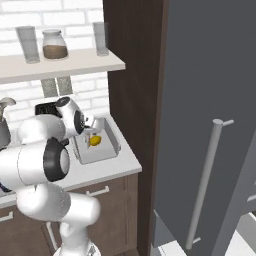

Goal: Place one lemon and one fish in each tupperware on the nearby counter, to pack two identical lunches.

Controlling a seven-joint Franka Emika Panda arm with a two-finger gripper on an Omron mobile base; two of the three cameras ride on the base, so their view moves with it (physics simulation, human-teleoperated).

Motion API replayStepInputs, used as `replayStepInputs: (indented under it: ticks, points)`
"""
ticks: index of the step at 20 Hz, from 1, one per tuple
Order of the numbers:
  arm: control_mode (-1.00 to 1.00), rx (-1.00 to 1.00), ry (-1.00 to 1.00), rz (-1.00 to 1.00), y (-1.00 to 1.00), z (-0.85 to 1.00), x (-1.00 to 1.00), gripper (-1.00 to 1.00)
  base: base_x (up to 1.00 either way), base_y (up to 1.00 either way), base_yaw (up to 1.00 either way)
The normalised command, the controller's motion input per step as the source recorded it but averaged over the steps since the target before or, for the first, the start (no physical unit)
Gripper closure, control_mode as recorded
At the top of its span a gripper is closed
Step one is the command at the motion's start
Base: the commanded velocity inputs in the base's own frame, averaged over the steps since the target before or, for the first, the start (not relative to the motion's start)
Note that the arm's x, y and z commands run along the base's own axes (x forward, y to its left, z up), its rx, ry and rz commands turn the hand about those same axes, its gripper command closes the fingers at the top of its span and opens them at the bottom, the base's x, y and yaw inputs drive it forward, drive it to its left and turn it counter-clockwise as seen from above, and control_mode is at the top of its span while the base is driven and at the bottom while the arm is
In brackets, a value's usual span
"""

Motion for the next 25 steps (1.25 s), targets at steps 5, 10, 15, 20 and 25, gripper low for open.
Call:
replayStepInputs:
  ticks: [5,10,15,20,25]
  points:
    - [-1.00,0.00,-0.26,-0.03,-0.03,0.61,-1.00,-1.00,0.00,0.00,0.00]
    - [-1.00,0.00,-0.27,-0.01,-0.01,0.61,-1.00,-1.00,0.00,0.00,0.00]
    - [-1.00,0.00,-0.28,0.00,0.00,0.60,-1.00,-1.00,0.00,0.00,0.00]
    - [-1.00,-0.01,-0.26,0.00,0.00,0.44,-0.83,-1.00,0.00,0.00,0.00]
    - [-1.00,-0.01,-0.04,0.00,0.00,0.06,-0.18,-1.00,0.00,0.00,0.00]
